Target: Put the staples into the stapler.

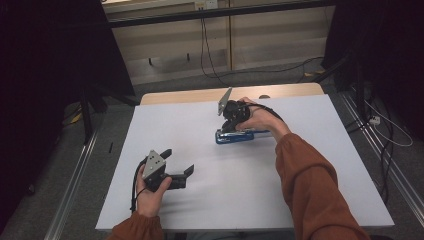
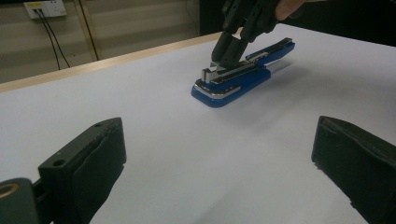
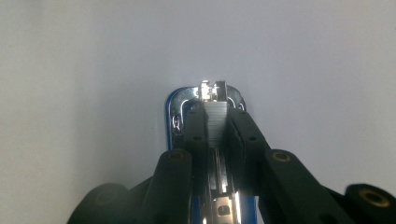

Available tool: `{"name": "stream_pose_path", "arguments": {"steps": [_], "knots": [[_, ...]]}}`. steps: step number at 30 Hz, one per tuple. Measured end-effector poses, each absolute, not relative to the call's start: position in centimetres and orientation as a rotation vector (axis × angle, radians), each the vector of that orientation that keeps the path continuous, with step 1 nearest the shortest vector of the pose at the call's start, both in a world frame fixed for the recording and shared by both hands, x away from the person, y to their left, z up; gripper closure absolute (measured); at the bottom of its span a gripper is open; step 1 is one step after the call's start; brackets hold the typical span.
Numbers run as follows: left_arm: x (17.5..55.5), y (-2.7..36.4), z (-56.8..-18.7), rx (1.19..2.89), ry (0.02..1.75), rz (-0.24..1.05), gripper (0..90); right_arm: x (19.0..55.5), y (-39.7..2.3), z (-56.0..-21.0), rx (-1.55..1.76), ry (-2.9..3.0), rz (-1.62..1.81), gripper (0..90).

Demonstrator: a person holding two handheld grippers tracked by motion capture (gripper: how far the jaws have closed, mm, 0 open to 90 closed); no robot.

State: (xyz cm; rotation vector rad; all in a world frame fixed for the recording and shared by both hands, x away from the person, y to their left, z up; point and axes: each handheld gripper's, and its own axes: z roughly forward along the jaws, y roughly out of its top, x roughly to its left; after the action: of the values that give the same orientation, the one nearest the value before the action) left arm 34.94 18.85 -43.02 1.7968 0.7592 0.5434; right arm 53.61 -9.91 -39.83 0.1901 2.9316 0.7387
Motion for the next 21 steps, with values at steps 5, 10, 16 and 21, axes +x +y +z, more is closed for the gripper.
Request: {"name": "stream_pose_path", "arguments": {"steps": [5, 10, 16, 21], "knots": [[34.90, 18.81, -43.02, 1.794, 0.762, 0.541, 3.1, 53.64, -9.76, -39.76, 0.166, 2.934, 0.723, 79.3], [34.89, 18.84, -43.00, 1.795, 0.760, 0.542, 3.1, 53.73, -9.68, -39.71, 0.164, 2.925, 0.741, 79.3], [34.89, 18.85, -43.00, 1.794, 0.759, 0.542, 3.1, 53.75, -9.41, -39.97, 0.148, 2.931, 0.721, 79.4], [34.89, 18.86, -43.00, 1.794, 0.760, 0.540, 3.1, 53.76, -9.36, -40.07, 0.156, 2.936, 0.697, 79.3]]}}
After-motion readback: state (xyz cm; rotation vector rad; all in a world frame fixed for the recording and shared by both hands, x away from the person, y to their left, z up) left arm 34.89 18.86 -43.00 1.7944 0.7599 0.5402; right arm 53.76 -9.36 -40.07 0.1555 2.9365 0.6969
